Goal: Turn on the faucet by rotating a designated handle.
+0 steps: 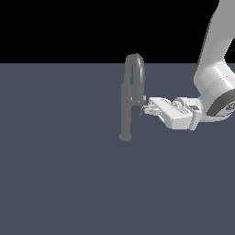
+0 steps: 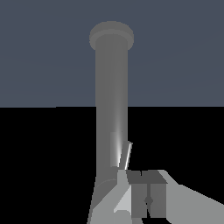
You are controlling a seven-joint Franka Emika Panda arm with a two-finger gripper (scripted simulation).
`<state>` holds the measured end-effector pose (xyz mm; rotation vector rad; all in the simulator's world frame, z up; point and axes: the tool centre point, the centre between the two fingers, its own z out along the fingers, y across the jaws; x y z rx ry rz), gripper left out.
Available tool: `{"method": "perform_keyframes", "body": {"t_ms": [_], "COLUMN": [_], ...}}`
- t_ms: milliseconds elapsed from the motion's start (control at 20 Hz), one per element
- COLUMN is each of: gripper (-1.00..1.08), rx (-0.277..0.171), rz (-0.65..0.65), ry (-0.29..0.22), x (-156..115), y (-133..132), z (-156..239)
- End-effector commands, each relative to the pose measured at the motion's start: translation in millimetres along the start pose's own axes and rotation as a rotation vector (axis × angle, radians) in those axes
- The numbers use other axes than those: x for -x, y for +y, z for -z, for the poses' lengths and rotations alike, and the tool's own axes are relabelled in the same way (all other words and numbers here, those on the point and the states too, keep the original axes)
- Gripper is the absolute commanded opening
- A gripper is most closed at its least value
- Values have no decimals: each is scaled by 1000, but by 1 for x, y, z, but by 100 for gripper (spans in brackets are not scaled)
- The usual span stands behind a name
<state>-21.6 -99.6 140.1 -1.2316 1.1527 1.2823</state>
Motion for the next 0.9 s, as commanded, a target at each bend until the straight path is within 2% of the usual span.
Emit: {"method": "perform_keyframes", "body": {"t_ms": [0,850], "gripper": [-100,-100], "rx": [33,-27], "rz": [15,-2], "ry": [-26,36], "x": [18,-17], "y": [1,-50], "z": [-8,-12]}}
